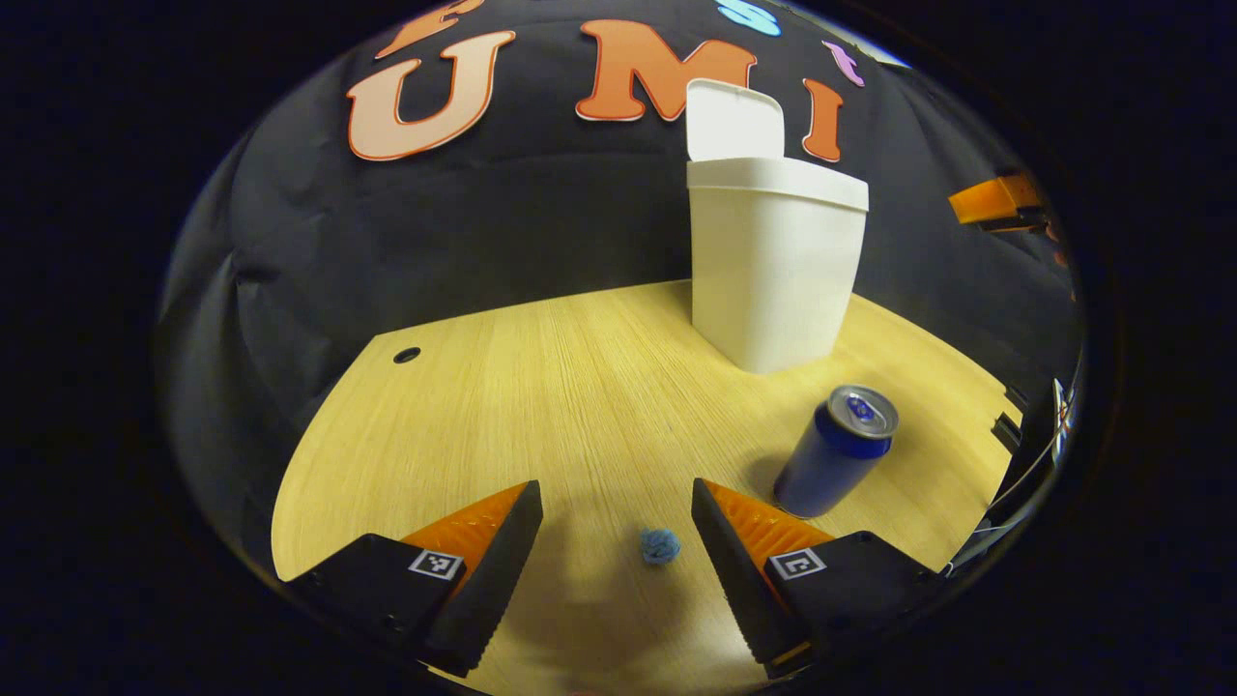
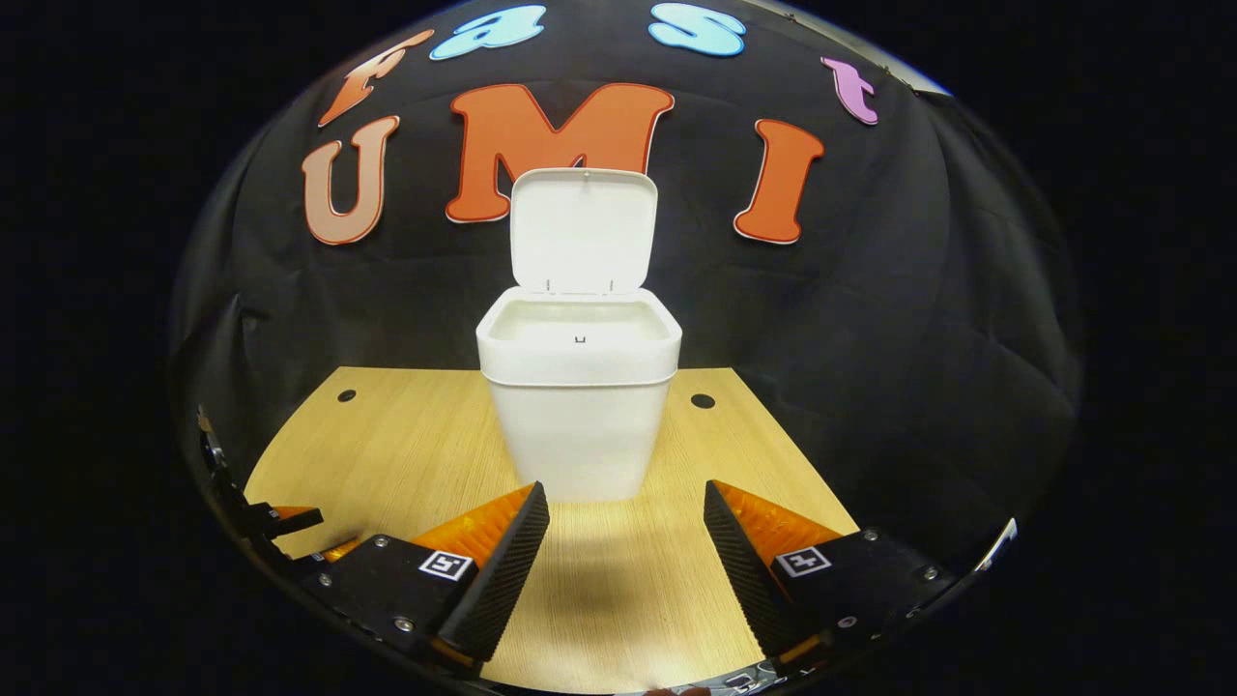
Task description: Press the lid of the desktop garbage bin to open it, pick up the crumpled paper on the desktop and throw it into the bin, then pick up the pop can on the desktop and drop it into the bin, and finally close the garbage bin lid.
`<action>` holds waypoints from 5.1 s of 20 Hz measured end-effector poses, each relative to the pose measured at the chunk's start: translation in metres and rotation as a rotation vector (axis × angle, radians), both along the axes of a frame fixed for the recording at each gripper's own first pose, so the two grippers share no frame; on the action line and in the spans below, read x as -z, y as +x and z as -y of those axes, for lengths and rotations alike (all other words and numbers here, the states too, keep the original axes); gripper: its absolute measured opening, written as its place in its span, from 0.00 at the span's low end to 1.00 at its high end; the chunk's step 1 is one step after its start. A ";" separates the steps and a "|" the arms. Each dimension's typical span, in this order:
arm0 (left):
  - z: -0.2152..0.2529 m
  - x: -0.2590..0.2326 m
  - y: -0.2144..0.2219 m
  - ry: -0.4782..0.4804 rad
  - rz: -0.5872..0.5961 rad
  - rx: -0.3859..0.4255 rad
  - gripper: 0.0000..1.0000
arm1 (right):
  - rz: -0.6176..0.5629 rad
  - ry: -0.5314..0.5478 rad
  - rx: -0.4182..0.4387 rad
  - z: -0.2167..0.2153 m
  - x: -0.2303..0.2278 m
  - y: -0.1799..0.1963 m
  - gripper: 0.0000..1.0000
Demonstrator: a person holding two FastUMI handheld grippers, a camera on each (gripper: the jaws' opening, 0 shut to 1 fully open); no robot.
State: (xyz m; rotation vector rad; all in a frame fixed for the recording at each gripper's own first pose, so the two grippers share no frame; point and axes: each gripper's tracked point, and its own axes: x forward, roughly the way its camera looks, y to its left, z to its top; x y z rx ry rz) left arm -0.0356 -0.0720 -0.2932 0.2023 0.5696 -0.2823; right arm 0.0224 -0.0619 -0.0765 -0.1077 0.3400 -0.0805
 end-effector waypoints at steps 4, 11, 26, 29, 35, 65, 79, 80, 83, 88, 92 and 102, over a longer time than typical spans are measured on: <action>0.004 0.034 -0.003 0.032 -0.067 0.030 1.00 | -0.034 0.005 0.021 0.005 0.011 -0.004 0.98; 0.005 0.050 0.003 0.065 -0.139 0.054 0.99 | -0.067 0.023 0.051 0.010 0.018 -0.007 0.98; 0.003 0.048 0.006 0.042 -0.155 0.066 0.04 | -0.087 0.060 0.053 0.008 0.025 -0.008 0.98; 0.000 0.032 0.011 0.021 -0.142 0.054 0.04 | -0.082 0.070 0.027 -0.003 0.026 -0.006 0.98; -0.023 -0.006 0.015 0.010 -0.100 0.011 0.04 | -0.099 0.111 -0.075 -0.051 0.037 0.007 0.98; -0.122 -0.050 -0.015 0.023 -0.065 -0.150 0.03 | -0.422 0.045 -0.294 -0.167 0.202 0.005 0.78; -0.011 -0.104 0.063 -0.020 0.042 0.053 0.04 | -0.374 0.066 -0.092 -0.053 0.175 -0.019 0.77; -0.002 -0.112 0.073 -0.019 0.057 0.069 0.04 | -0.375 0.072 -0.074 -0.044 0.175 -0.022 0.77; 0.027 -0.140 0.102 -0.028 0.108 0.117 0.04 | -0.376 0.092 -0.022 -0.018 0.176 -0.033 0.72; 0.088 -0.196 0.144 -0.072 0.205 0.197 0.04 | -0.367 0.113 0.048 0.019 0.173 -0.043 0.77; 0.137 -0.239 0.171 -0.121 0.268 0.250 0.04 | -0.354 0.126 0.089 0.040 0.168 -0.047 0.77; 0.237 -0.274 0.201 -0.157 0.307 0.398 0.04 | -0.351 0.179 0.174 0.077 0.170 -0.061 0.77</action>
